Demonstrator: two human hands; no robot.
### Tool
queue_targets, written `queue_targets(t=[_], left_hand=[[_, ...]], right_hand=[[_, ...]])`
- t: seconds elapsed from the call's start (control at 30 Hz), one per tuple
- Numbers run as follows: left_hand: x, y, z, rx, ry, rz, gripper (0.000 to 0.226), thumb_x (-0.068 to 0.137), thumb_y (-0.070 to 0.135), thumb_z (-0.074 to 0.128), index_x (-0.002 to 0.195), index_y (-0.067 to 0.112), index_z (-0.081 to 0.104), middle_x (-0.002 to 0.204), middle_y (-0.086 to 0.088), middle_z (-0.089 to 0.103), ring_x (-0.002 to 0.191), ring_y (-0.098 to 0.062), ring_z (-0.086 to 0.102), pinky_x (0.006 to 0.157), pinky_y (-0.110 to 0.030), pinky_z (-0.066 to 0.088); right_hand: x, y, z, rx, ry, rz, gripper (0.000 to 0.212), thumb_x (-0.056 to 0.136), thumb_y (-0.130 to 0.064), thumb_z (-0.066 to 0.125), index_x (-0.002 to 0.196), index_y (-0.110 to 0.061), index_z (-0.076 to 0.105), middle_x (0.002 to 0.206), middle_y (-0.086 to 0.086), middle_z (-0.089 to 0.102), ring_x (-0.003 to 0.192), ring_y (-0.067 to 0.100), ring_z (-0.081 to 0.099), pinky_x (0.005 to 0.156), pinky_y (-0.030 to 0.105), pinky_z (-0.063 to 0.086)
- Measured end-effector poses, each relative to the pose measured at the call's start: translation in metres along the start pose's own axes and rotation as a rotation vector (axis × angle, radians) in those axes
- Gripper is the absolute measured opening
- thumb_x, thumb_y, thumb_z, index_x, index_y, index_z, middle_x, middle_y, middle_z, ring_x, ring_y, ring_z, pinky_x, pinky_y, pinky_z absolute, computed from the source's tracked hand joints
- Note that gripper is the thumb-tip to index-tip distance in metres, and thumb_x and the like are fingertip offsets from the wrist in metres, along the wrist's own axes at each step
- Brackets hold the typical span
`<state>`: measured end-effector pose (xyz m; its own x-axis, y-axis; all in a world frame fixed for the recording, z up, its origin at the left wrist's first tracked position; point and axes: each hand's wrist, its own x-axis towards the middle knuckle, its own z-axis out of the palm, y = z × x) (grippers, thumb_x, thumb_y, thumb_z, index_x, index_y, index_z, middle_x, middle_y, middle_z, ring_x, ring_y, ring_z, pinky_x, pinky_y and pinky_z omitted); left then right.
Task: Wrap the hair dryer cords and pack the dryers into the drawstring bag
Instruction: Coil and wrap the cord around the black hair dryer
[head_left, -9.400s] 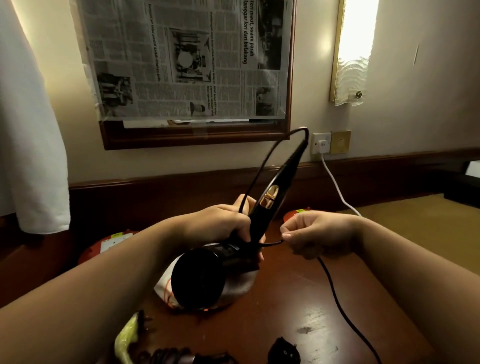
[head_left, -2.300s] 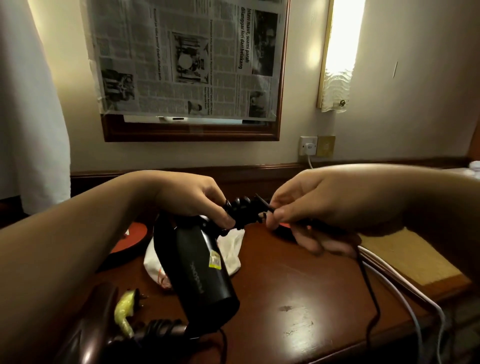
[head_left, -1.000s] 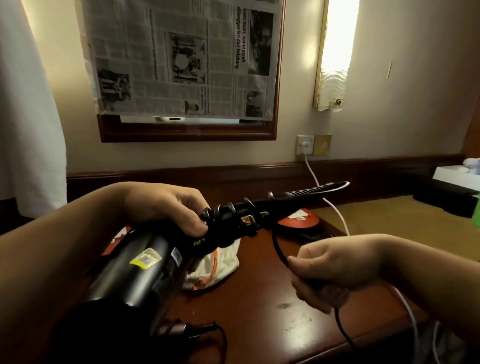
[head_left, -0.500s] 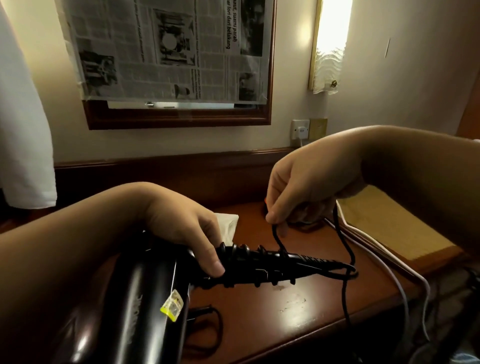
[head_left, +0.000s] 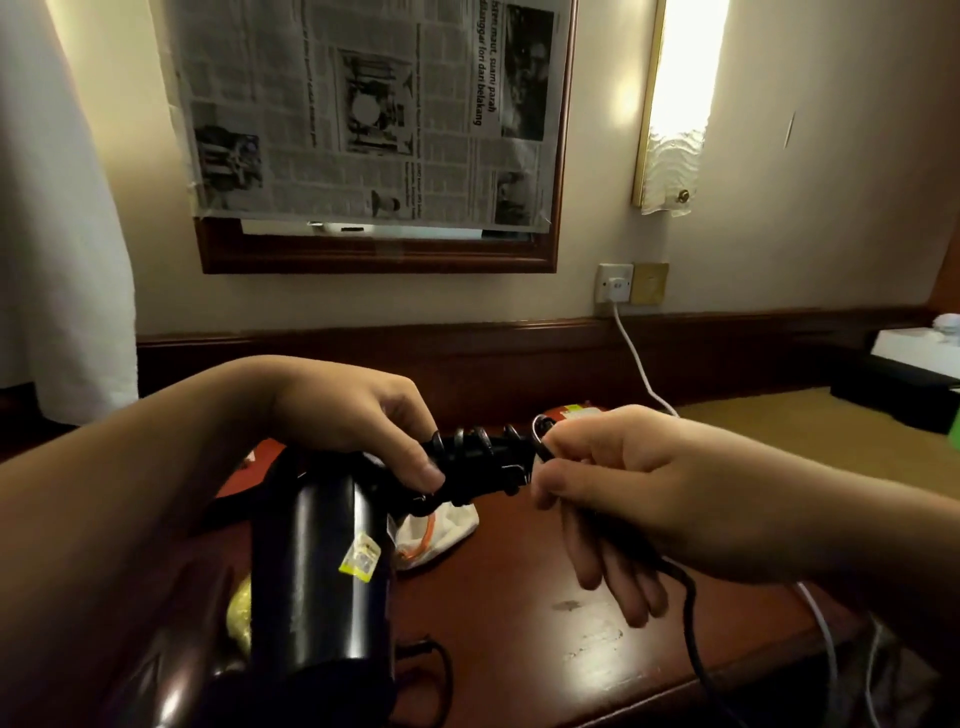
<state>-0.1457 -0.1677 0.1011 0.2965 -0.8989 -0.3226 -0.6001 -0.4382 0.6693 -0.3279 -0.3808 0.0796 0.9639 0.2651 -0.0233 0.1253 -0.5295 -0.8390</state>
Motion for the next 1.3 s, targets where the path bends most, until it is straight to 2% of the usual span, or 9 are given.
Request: queue_targets(t=[0.27, 0.5, 0.63, 0.73, 0.87, 1.0, 1.1, 1.2, 1.3], left_hand=[[-0.002, -0.009, 0.002, -0.084, 0.031, 0.079, 0.036, 0.075, 0.047, 0.084, 0.088, 0.014, 0.077, 0.083, -0.007, 0.071, 0.08, -0.024, 0.067, 0.077, -0.035, 0.052], [-0.006, -0.001, 0.001, -0.231, -0.113, 0.125, 0.048, 0.072, 0.047, 0.087, 0.09, 0.005, 0.075, 0.084, -0.018, 0.072, 0.075, -0.028, 0.07, 0.073, -0.033, 0.056], [0.004, 0.011, 0.014, -0.105, -0.218, 0.011, 0.042, 0.071, 0.049, 0.086, 0.084, 0.01, 0.074, 0.075, -0.006, 0.068, 0.068, -0.018, 0.063, 0.067, -0.028, 0.052], [0.018, 0.017, 0.025, 0.009, -0.266, -0.111, 0.028, 0.08, 0.036, 0.078, 0.089, 0.009, 0.076, 0.082, -0.006, 0.071, 0.078, -0.019, 0.065, 0.076, -0.032, 0.053], [0.032, 0.019, 0.03, 0.127, -0.238, -0.232, 0.033, 0.085, 0.039, 0.074, 0.096, 0.008, 0.078, 0.087, -0.003, 0.074, 0.085, -0.02, 0.067, 0.085, -0.038, 0.053], [0.035, 0.012, 0.025, 0.111, -0.16, -0.226, 0.026, 0.086, 0.04, 0.074, 0.077, 0.016, 0.075, 0.074, 0.0, 0.067, 0.071, -0.016, 0.062, 0.074, -0.032, 0.05], [0.03, 0.008, 0.017, 0.081, -0.065, -0.201, 0.039, 0.083, 0.041, 0.073, 0.085, 0.002, 0.071, 0.071, -0.001, 0.064, 0.063, -0.011, 0.061, 0.065, -0.024, 0.05], [0.021, 0.006, 0.009, 0.037, 0.001, -0.172, 0.053, 0.078, 0.042, 0.077, 0.096, -0.007, 0.069, 0.074, -0.003, 0.068, 0.064, -0.011, 0.065, 0.062, -0.021, 0.052], [0.009, 0.007, 0.001, -0.001, 0.054, -0.084, 0.048, 0.068, 0.051, 0.084, 0.088, 0.007, 0.076, 0.078, -0.005, 0.071, 0.069, -0.015, 0.067, 0.066, -0.026, 0.053]], right_hand=[[-0.001, 0.036, 0.016, 0.193, 0.049, -0.167, 0.039, 0.099, -0.039, 0.048, 0.103, -0.005, 0.067, 0.064, 0.01, 0.062, 0.037, 0.013, 0.041, 0.04, 0.019, 0.032], [0.029, 0.09, 0.007, 0.079, -0.147, -0.013, 0.052, 0.099, -0.062, 0.052, 0.064, -0.023, 0.053, 0.058, -0.002, 0.041, 0.052, 0.011, 0.035, 0.055, 0.025, 0.032], [0.052, 0.066, -0.025, -0.225, -0.009, 0.125, 0.041, 0.1, -0.043, 0.061, 0.068, -0.02, 0.049, 0.062, -0.005, 0.044, 0.05, 0.002, 0.04, 0.057, 0.023, 0.037], [0.067, 0.025, -0.042, -0.322, -0.101, 0.117, 0.047, 0.088, -0.052, 0.065, 0.074, -0.01, 0.052, 0.061, -0.002, 0.04, 0.052, 0.011, 0.034, 0.053, 0.028, 0.03], [0.071, -0.02, -0.055, -0.41, -0.284, 0.233, 0.036, 0.102, -0.037, 0.058, 0.083, -0.007, 0.063, 0.061, -0.001, 0.042, 0.051, 0.012, 0.032, 0.051, 0.028, 0.027], [0.06, -0.041, -0.056, -0.383, -0.324, 0.32, 0.027, 0.105, -0.017, 0.051, 0.095, -0.001, 0.07, 0.055, 0.0, 0.05, 0.043, 0.011, 0.037, 0.044, 0.022, 0.028], [0.044, -0.04, -0.047, -0.367, -0.258, 0.322, 0.025, 0.106, -0.011, 0.048, 0.102, 0.002, 0.069, 0.055, 0.006, 0.058, 0.04, 0.016, 0.044, 0.041, 0.022, 0.034], [0.024, -0.034, -0.041, -0.267, -0.198, 0.283, 0.025, 0.108, -0.013, 0.045, 0.11, 0.002, 0.065, 0.06, 0.009, 0.064, 0.036, 0.016, 0.05, 0.037, 0.021, 0.033], [0.009, -0.018, -0.028, -0.101, -0.155, 0.203, 0.032, 0.111, -0.022, 0.039, 0.103, 0.001, 0.06, 0.062, 0.012, 0.064, 0.034, 0.015, 0.051, 0.034, 0.021, 0.031]])
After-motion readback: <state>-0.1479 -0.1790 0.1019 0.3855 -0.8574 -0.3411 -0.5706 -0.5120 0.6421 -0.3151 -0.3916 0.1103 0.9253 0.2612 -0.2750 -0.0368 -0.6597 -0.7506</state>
